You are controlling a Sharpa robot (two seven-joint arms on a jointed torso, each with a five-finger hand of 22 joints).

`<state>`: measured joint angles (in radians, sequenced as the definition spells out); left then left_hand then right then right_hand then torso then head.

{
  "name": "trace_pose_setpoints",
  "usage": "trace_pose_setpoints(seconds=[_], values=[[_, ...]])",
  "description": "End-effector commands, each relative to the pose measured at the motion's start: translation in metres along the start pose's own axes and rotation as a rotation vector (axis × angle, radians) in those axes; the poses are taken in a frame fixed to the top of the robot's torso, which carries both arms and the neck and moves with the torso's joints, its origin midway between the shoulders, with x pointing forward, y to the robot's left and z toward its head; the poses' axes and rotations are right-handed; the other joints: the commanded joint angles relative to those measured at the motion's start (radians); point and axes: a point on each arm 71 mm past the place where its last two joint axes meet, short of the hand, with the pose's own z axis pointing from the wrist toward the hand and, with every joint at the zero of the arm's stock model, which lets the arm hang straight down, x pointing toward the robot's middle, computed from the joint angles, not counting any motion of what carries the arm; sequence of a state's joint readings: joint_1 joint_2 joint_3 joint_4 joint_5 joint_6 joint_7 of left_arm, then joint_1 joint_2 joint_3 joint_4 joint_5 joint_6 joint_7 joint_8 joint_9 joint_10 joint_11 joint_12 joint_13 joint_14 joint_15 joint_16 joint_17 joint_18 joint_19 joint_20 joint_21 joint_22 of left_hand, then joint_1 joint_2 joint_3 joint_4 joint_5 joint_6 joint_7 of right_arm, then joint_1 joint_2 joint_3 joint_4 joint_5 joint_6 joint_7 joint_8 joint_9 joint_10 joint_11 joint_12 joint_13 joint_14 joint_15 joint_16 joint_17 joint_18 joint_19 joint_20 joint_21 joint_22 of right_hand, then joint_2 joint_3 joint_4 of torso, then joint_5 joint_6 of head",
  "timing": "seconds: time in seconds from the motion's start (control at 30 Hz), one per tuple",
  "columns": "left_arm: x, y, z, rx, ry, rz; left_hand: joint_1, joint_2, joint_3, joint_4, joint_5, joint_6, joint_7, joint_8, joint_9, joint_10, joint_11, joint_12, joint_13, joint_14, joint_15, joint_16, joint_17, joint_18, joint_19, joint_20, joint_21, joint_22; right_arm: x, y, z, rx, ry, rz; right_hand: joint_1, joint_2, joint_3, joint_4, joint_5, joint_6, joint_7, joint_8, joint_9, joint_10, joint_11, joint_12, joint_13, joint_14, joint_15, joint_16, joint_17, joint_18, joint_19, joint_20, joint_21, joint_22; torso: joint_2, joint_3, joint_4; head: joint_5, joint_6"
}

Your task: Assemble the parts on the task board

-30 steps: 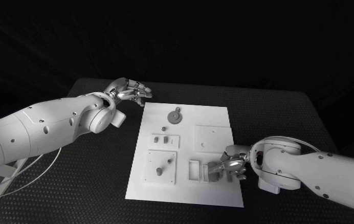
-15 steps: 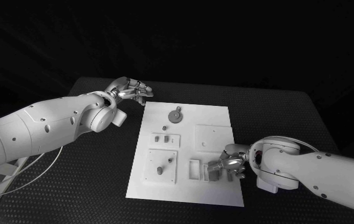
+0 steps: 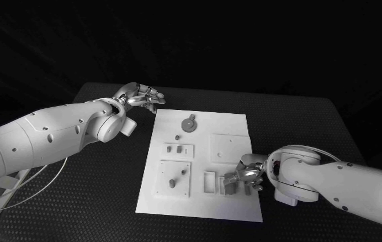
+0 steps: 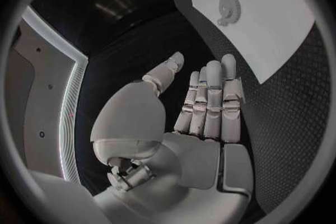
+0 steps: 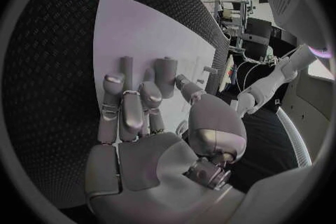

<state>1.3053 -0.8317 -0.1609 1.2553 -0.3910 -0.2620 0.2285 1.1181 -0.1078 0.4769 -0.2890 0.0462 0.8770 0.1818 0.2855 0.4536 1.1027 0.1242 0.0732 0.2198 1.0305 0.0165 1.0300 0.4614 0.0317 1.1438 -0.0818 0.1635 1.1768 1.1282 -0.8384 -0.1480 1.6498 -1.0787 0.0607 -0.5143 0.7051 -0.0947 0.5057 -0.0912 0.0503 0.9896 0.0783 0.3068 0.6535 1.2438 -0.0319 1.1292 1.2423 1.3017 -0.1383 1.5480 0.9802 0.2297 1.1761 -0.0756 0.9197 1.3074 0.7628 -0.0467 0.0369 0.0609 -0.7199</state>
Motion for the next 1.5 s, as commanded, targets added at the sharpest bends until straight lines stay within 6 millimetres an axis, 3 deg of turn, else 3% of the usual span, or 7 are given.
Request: trace_pose_setpoints(seconds=[0.03, 0.27, 0.67, 0.9, 1.1, 1.3, 1.5], values=[[0.002, -0.002, 0.000, 0.015, 0.015, -0.011, -0.009, 0.000, -0.006, 0.002, 0.004, -0.007, -0.002, 0.005, -0.002, 0.002, 0.003, 0.004, -0.002, -0.001, 0.000, -0.006, 0.002, 0.034, 0.005, 0.000, -0.006, 0.002, 0.007, -0.002, 0.005, 0.028, 0.011, -0.024, -0.002, 0.015, -0.001, -0.023, -0.001, -0.003, 0.008, -0.015, -0.005, -0.003, 0.004, -0.003, -0.001, 0.001, 0.006, -0.006, 0.001, 0.032, -0.001, -0.002, 0.005, 0.019, 0.000, 0.0004, 0.0000, 0.001, 0.000], [0.002, -0.002, 0.000, 0.014, 0.015, -0.011, -0.009, 0.000, -0.006, 0.002, 0.004, -0.007, -0.002, 0.006, -0.002, 0.002, 0.003, 0.004, -0.002, -0.001, 0.000, -0.006, 0.002, 0.034, 0.005, 0.000, -0.006, 0.002, 0.015, -0.003, 0.008, 0.030, 0.026, -0.027, -0.010, 0.037, -0.002, -0.077, -0.001, 0.002, 0.008, -0.022, -0.006, -0.004, 0.005, -0.005, -0.005, 0.002, 0.006, -0.009, 0.002, 0.032, -0.001, 0.001, 0.005, 0.018, 0.001, 0.0010, 0.0021, 0.003, -0.002], [0.001, -0.001, 0.000, 0.011, 0.013, -0.010, -0.008, 0.000, -0.006, 0.002, 0.004, -0.006, -0.002, 0.006, -0.002, 0.002, 0.003, 0.003, -0.002, -0.001, -0.001, -0.006, 0.002, 0.034, 0.005, 0.000, -0.006, 0.002, 0.014, -0.005, 0.005, 0.018, 0.015, 0.018, -0.031, 0.119, 0.010, -0.188, -0.001, 0.022, 0.005, -0.027, -0.003, 0.001, 0.003, -0.003, -0.009, 0.007, 0.004, -0.014, 0.008, 0.032, 0.004, 0.006, 0.004, 0.017, 0.001, 0.0018, -0.0009, 0.005, 0.000], [0.001, -0.001, 0.000, 0.011, 0.012, -0.009, -0.008, 0.001, -0.005, 0.002, 0.004, -0.006, -0.002, 0.006, -0.002, 0.002, 0.003, 0.003, -0.002, -0.001, -0.001, -0.006, 0.002, 0.034, 0.005, 0.000, -0.006, 0.002, 0.013, -0.004, 0.000, 0.003, 0.006, 0.054, -0.031, 0.130, 0.015, -0.198, -0.001, 0.026, 0.004, -0.026, -0.002, 0.002, 0.002, -0.003, -0.011, 0.007, 0.003, -0.015, 0.006, 0.032, 0.004, 0.006, 0.004, 0.016, 0.001, 0.0013, -0.0001, 0.005, 0.001], [0.000, -0.001, 0.000, 0.009, 0.011, -0.009, -0.007, 0.001, -0.005, 0.001, 0.004, -0.006, -0.002, 0.006, -0.002, 0.002, 0.003, 0.003, -0.002, -0.001, -0.001, -0.006, 0.003, 0.034, 0.006, 0.000, -0.006, 0.002, -0.006, 0.004, -0.011, -0.029, -0.048, 0.077, -0.029, 0.132, 0.017, -0.200, -0.001, 0.028, 0.003, -0.026, -0.001, -0.003, 0.001, -0.011, -0.017, 0.003, 0.003, -0.016, -0.002, 0.032, 0.003, 0.006, 0.003, 0.016, 0.002, 0.0023, 0.0005, 0.005, 0.000], [0.001, -0.001, 0.001, 0.010, 0.014, -0.009, -0.003, 0.002, -0.004, 0.000, 0.005, -0.006, -0.003, 0.007, -0.002, 0.002, 0.003, 0.003, -0.003, 0.000, -0.001, -0.006, 0.003, 0.034, 0.006, -0.001, -0.007, 0.003, -0.022, 0.008, -0.020, -0.037, -0.060, 0.109, -0.026, 0.133, 0.018, -0.201, -0.001, 0.028, 0.003, -0.027, -0.001, -0.003, 0.001, -0.013, -0.019, 0.003, 0.003, -0.017, -0.003, 0.032, 0.003, 0.006, 0.003, 0.016, 0.001, -0.0003, -0.0013, 0.003, 0.001], [0.001, -0.001, 0.001, 0.008, 0.015, -0.009, -0.002, 0.001, -0.004, 0.001, 0.005, -0.006, -0.003, 0.007, -0.002, 0.002, 0.003, 0.003, -0.003, 0.000, -0.001, -0.007, 0.003, 0.034, 0.006, -0.001, -0.007, 0.003, -0.022, 0.018, -0.019, -0.052, -0.012, 0.164, -0.026, 0.134, 0.019, -0.200, -0.001, 0.028, 0.003, -0.028, -0.001, -0.004, 0.001, -0.014, -0.020, 0.001, 0.002, -0.018, -0.007, 0.032, 0.002, 0.006, 0.003, 0.016, 0.002, 0.0010, 0.0001, 0.004, 0.000]])
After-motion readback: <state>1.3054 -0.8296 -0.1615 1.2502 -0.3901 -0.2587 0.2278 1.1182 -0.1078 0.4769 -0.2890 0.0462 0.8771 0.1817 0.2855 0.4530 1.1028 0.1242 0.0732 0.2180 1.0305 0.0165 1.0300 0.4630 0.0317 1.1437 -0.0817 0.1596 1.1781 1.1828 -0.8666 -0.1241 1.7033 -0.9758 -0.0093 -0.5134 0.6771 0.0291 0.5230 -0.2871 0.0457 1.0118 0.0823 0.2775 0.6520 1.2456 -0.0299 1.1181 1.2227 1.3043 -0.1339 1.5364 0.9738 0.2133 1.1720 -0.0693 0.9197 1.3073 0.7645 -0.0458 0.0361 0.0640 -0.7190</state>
